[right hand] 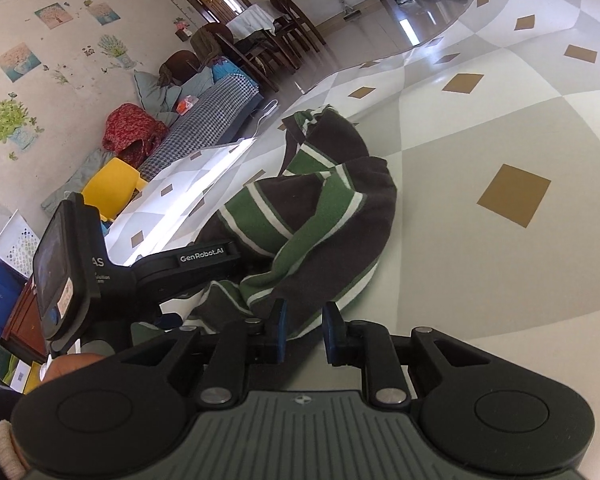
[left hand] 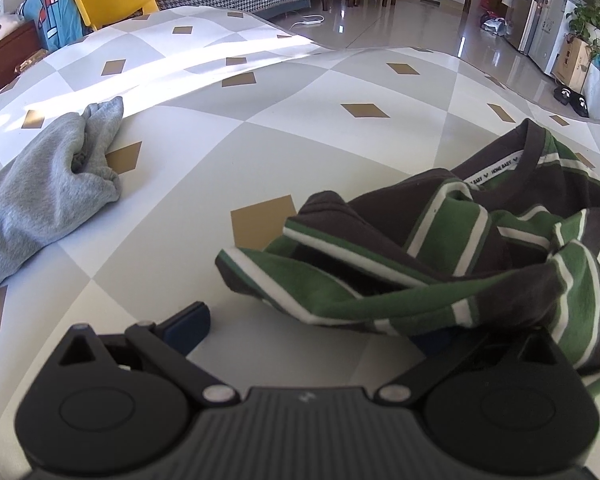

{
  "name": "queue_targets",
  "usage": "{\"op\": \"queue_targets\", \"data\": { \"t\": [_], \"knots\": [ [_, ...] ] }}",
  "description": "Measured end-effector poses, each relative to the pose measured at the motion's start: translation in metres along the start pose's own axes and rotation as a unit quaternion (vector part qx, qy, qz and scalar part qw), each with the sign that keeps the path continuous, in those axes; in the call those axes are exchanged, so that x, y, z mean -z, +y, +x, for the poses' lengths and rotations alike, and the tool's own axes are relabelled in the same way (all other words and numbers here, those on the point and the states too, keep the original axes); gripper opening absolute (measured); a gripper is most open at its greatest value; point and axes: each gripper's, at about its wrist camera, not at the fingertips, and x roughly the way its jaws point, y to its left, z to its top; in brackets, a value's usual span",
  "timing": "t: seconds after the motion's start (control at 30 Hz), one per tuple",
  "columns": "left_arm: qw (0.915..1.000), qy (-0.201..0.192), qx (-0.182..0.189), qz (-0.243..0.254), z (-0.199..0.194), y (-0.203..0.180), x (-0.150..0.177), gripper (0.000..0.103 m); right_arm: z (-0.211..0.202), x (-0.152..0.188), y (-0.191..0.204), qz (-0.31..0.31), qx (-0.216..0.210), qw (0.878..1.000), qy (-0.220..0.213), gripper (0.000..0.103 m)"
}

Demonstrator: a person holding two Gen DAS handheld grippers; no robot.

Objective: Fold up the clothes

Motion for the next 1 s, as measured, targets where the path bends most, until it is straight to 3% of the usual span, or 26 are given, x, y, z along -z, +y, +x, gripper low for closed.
{"op": "queue_targets", "data": {
  "t": [0.17, 0.5, 0.77, 1.0],
  "knots": [
    [0.9995, 0.024, 0.005, 0.018, 0.001, 0.002, -0.012, 0.103, -0.005, -0.007, -0.014, 0.036, 0.014, 0.999, -0.004, 0.026],
    [0.9868, 0.022, 0.058, 0.150, -0.045, -0.011, -0.020, 0.103, 0.002, -0.053, -0.027, 0.038, 0.009, 0.999, 0.008, 0.037],
    [0.9868, 0.013, 0.074, 0.143, -0.045, -0.014, -0.010, 0.103, 0.028, -0.088, -0.043, 0.032, 0.016, 0.999, 0.022, 0.039],
    [0.9863, 0.030, 0.077, 0.143, -0.034, -0.018, -0.006, 0.103, 0.053, -0.088, -0.057, 0.073, 0.005, 0.996, 0.044, 0.040]
  ]
}}
